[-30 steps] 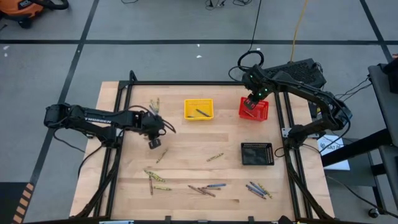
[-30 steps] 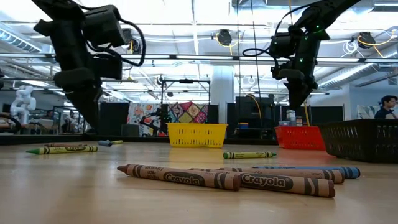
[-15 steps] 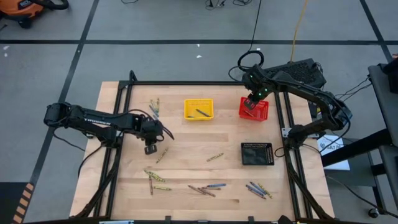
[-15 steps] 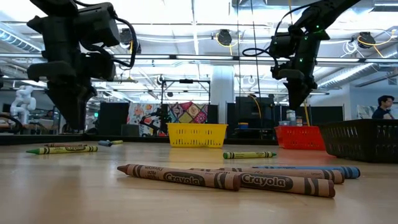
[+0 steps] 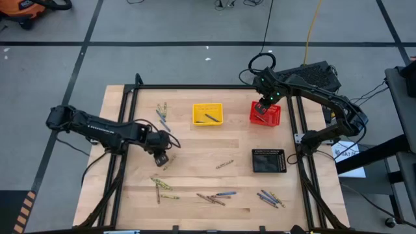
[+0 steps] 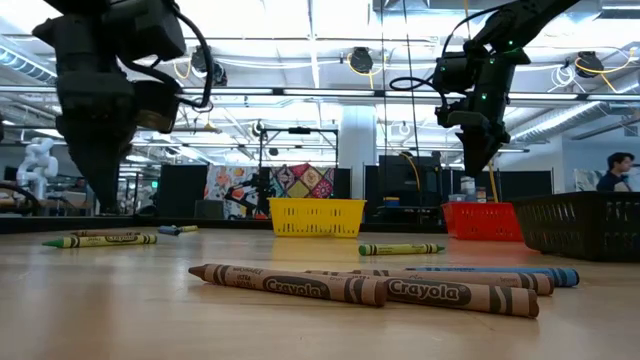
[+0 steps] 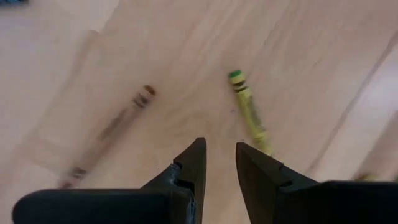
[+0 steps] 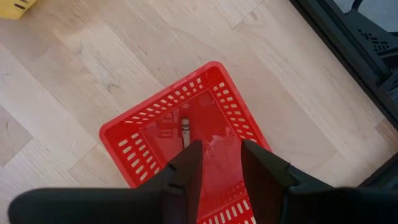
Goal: Sort crayons
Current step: Put the green crayon into the black bin
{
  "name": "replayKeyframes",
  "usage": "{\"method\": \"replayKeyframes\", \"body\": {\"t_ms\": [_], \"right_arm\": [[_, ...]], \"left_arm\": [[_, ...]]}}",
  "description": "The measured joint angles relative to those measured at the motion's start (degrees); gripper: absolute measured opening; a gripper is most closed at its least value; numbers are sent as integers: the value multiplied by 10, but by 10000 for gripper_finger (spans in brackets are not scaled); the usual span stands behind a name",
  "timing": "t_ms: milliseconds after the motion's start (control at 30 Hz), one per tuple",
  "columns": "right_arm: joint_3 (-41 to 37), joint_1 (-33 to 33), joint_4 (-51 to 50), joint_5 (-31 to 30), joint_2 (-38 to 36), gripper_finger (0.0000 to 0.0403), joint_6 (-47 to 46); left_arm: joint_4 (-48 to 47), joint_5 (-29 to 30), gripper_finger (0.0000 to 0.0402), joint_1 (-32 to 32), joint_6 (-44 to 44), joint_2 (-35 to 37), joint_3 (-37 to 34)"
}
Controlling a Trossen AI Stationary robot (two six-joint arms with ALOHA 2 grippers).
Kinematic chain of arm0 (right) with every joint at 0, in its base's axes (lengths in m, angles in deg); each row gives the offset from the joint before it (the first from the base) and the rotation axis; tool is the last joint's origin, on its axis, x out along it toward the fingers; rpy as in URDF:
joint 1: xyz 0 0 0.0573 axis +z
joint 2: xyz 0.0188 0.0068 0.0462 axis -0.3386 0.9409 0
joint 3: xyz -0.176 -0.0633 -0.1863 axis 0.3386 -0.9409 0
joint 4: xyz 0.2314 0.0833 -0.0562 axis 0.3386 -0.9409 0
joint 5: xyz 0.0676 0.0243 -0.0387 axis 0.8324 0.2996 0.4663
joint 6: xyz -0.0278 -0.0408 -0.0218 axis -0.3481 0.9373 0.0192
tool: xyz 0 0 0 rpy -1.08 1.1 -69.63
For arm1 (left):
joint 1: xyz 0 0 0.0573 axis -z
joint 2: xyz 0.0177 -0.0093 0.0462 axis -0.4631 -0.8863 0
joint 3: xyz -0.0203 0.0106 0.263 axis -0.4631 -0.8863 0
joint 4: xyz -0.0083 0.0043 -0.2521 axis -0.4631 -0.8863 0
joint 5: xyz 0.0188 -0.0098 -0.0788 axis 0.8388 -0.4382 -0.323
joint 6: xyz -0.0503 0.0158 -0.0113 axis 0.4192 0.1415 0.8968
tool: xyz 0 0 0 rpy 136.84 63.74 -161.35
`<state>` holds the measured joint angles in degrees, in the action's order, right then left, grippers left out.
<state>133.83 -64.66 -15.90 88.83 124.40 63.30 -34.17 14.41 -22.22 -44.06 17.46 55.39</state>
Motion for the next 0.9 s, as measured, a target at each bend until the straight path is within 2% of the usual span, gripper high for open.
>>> {"method": "replayKeyframes", "body": {"t_ms": [133, 300, 533, 900], "right_arm": [[0, 0, 0, 0, 0, 98, 0], [0, 0, 0, 0, 0, 98, 0], [0, 0, 0, 0, 0, 98, 0], [0, 0, 0, 0, 0, 98, -11]], "left_arm": [[42, 10, 90, 23, 96, 0, 0], [72, 18, 90, 51, 143, 0, 0], [62, 58, 90, 74, 174, -15, 0], [71, 60, 90, 105, 177, -86, 0]]}}
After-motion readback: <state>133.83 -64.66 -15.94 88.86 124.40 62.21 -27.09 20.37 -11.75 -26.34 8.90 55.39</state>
